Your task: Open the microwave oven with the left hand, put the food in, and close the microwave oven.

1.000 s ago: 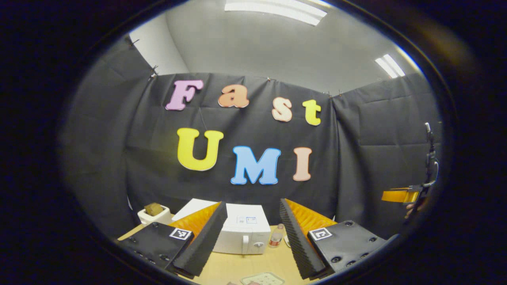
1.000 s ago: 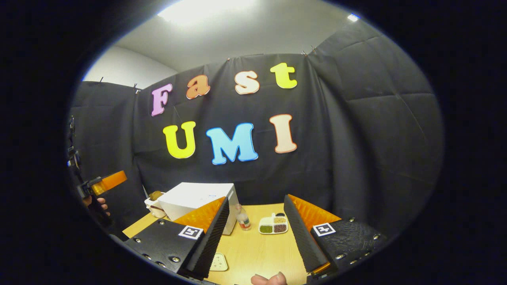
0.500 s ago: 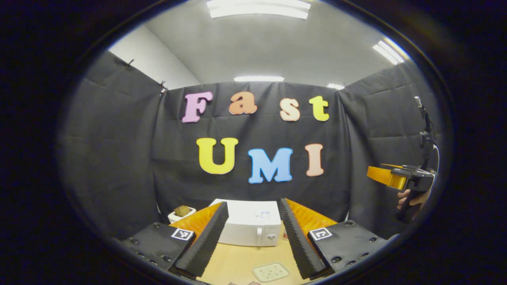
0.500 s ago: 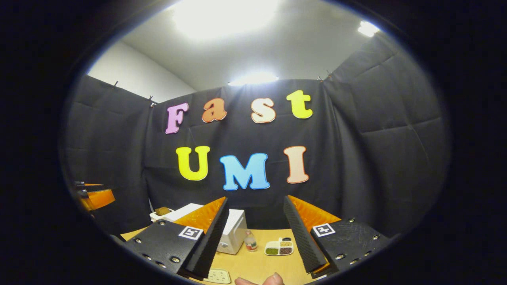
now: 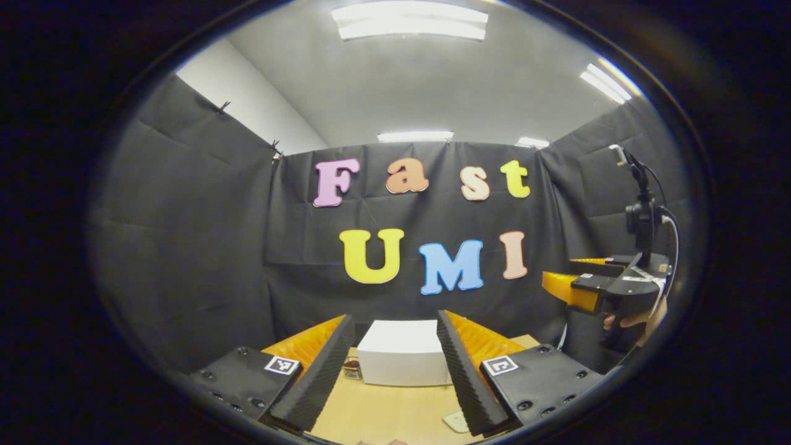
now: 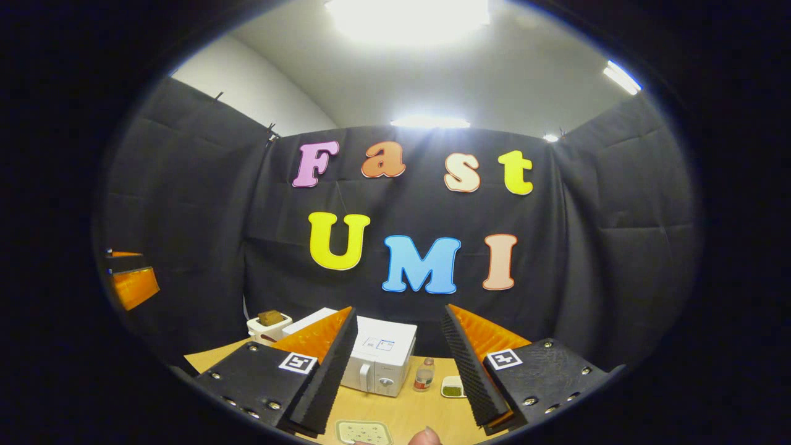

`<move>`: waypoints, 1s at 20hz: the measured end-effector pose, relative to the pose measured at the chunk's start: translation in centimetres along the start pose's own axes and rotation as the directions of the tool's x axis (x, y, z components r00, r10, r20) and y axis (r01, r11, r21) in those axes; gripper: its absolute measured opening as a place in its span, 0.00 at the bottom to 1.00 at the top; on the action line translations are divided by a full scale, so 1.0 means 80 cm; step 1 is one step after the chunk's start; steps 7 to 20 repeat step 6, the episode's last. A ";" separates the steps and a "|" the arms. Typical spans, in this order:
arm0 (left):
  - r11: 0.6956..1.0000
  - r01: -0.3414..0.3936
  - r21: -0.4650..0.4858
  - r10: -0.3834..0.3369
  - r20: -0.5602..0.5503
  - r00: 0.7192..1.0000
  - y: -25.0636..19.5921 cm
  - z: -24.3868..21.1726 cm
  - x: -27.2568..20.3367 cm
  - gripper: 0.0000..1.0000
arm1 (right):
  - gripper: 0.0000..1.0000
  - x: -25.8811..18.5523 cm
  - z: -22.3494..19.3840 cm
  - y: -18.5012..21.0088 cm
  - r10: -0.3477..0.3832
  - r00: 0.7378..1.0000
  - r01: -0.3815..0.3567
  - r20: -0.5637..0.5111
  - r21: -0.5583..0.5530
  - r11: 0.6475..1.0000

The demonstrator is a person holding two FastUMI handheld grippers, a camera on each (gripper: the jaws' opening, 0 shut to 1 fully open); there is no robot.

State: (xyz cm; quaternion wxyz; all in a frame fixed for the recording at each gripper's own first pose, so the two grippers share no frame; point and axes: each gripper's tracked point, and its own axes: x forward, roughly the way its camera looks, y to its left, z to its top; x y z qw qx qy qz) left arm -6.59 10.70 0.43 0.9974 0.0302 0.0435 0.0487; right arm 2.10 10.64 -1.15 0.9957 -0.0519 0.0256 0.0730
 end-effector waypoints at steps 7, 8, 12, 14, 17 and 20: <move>0.998 -0.028 -0.060 0.028 -0.001 1.000 0.049 -0.011 0.001 0.97 | 0.84 0.012 0.023 0.049 0.032 0.999 -0.032 0.016 -0.015 0.999; 0.998 -0.028 -0.060 0.028 -0.001 1.000 0.049 -0.011 0.001 0.97 | 0.84 0.012 0.023 0.049 0.032 0.999 -0.032 0.016 -0.015 0.999; 0.998 -0.028 -0.060 0.028 -0.001 1.000 0.049 -0.011 0.001 0.97 | 0.84 0.012 0.023 0.049 0.032 0.999 -0.032 0.016 -0.015 0.999; 0.998 -0.028 -0.060 0.028 -0.001 1.000 0.049 -0.011 0.001 0.97 | 0.84 0.012 0.023 0.049 0.032 0.999 -0.032 0.016 -0.015 0.999; 0.998 -0.028 -0.060 0.028 -0.001 1.000 0.049 -0.011 0.001 0.97 | 0.84 0.012 0.023 0.049 0.032 0.999 -0.032 0.016 -0.015 0.999; 0.998 -0.028 -0.060 0.028 -0.001 1.000 0.049 -0.011 0.001 0.97 | 0.84 0.012 0.023 0.049 0.032 0.999 -0.032 0.016 -0.015 0.999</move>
